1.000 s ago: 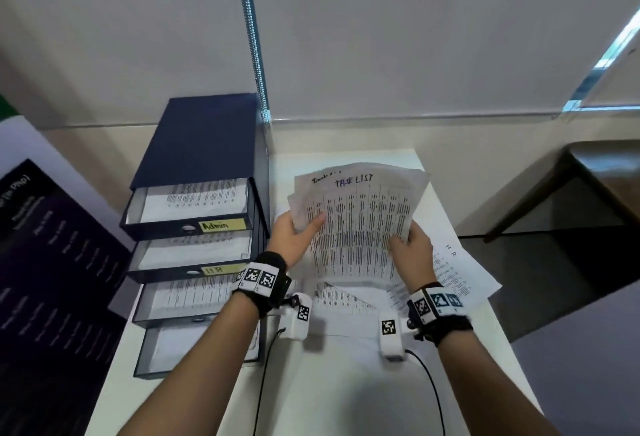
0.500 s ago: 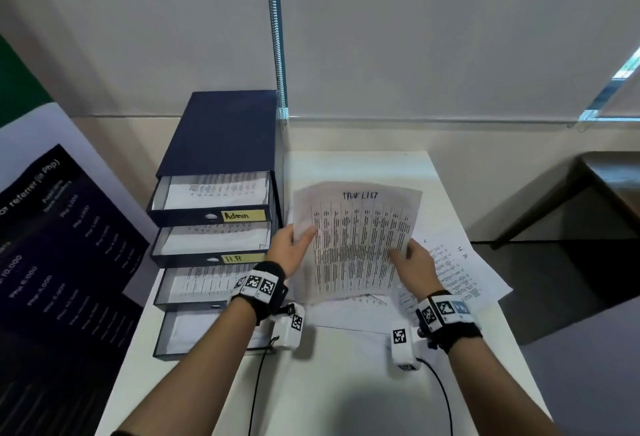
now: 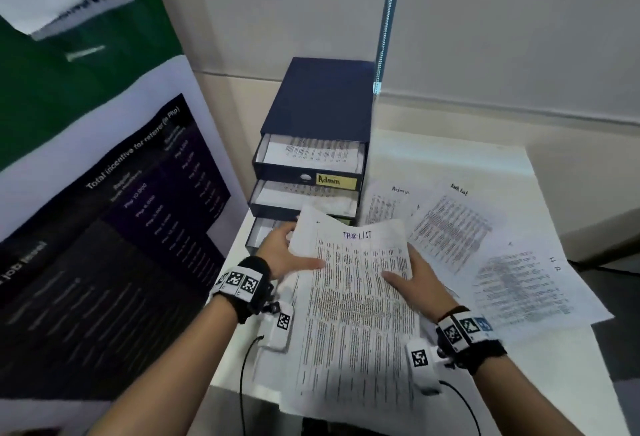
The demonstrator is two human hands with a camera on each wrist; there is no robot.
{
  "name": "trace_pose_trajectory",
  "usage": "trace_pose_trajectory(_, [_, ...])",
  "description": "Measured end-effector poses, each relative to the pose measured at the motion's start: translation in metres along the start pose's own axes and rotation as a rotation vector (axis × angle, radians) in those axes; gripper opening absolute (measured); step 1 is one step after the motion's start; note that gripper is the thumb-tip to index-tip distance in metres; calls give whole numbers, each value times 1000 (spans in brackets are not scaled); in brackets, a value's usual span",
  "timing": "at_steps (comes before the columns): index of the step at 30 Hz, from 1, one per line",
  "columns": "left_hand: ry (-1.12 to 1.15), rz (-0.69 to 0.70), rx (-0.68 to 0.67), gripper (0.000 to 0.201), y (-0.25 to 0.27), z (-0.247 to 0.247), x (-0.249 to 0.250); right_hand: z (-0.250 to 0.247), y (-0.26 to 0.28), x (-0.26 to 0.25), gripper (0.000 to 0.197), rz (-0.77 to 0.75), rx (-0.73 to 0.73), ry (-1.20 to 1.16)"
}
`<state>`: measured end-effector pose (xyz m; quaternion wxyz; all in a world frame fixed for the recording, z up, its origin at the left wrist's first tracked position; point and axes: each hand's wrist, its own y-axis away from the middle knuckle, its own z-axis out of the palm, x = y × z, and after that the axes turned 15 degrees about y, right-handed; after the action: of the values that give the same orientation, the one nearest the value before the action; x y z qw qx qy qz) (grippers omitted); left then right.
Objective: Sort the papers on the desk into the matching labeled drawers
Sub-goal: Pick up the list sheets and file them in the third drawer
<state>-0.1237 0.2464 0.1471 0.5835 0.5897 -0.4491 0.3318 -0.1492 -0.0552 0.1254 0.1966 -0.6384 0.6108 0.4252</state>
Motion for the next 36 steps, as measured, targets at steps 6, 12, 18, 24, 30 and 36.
trace_pose_trajectory(6, [64,-86,86,35,25,-31,-29,44,7,-9,30,65,-65,-135])
trace_pose_trajectory(12, [358,41,296,14,26,-31,-34,47,8,-3,37,187,23,-277])
trace_pose_trajectory(18, [544,69,362,40,14,-28,-35,45,18,15,45,314,-32,-454])
trace_pose_trajectory(24, [577,34,293,61,3,-23,-45,50,23,14,40,279,-31,-437])
trace_pose_trajectory(30, [473,-9,61,34,13,-17,-31,54,13,16,63,325,88,-535])
trace_pose_trajectory(36, [100,-210,-214,51,22,-49,-44,67,2,-25,50,377,-255,-324])
